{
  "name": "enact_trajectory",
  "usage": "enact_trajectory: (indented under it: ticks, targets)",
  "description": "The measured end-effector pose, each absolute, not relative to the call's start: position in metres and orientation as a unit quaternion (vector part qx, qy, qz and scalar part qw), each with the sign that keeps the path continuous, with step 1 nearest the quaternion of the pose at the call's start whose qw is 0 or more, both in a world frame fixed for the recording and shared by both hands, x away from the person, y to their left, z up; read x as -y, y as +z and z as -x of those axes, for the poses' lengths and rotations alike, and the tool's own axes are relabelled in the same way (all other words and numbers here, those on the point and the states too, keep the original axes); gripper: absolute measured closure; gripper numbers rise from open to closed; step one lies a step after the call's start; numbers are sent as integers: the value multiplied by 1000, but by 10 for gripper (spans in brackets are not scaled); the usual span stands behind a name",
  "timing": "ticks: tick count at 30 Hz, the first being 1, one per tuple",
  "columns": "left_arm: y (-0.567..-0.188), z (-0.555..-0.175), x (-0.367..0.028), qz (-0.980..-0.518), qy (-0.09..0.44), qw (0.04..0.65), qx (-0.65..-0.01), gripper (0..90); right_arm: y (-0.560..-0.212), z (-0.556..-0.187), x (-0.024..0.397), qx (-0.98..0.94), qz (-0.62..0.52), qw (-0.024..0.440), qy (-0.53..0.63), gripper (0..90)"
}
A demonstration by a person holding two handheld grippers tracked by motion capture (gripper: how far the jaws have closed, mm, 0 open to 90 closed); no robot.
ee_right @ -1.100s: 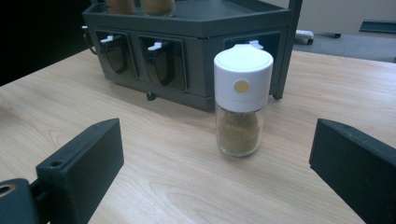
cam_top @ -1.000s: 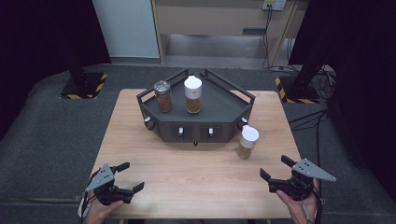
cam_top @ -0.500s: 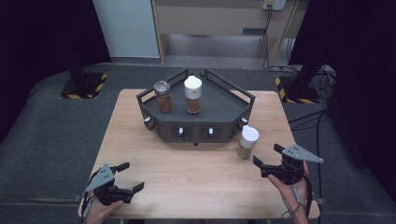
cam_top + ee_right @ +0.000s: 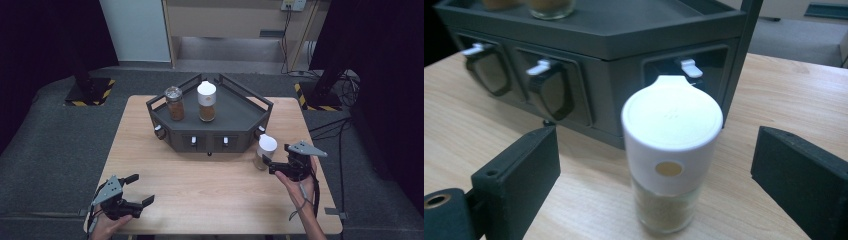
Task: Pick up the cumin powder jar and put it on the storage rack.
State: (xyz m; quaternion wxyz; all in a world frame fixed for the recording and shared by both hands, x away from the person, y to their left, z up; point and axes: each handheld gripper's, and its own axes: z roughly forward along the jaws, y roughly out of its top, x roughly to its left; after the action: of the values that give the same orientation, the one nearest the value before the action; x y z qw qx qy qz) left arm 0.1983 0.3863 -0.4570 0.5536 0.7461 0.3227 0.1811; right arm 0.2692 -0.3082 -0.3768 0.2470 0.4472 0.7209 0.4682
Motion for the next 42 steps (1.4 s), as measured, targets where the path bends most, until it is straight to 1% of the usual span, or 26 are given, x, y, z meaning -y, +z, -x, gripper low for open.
enact_trajectory:
  ticks: [7,13,16,20,22,23,24,31,35,42]
  targets:
    - [-457,-198,-386,-746,181,553,-322,14,-384,-289,297,-725,-455,251,452,81]
    - [-457,-198,-386,-747,181,553,-323,14,-391,-302,291,-724,-462,246,450,102]
    - [-457,-198,-386,-747,181,553,-322,14,-393,-306,288,-725,-462,248,446,128]
    - [-457,-198,-386,-747,182,552,-322,14,-395,-310,284,-729,-460,252,440,202]
    - [-457,-198,-386,-747,182,552,-322,14,-397,-312,283,-731,-458,252,439,275]
    - [-456,-198,-386,-747,182,552,-322,14,-397,-311,282,-731,-458,256,436,296]
    - [-457,-198,-386,-747,182,552,-322,14,-398,-311,280,-731,-457,262,433,303]
    - [-457,-198,-386,-747,181,553,-323,14,-395,-308,275,-736,-453,270,424,307]
    - [-457,-198,-387,-746,181,553,-323,14,-393,-305,276,-736,-452,267,428,308]
    - [-457,-198,-386,-747,181,552,-323,14,-376,-299,281,-743,-442,256,434,308]
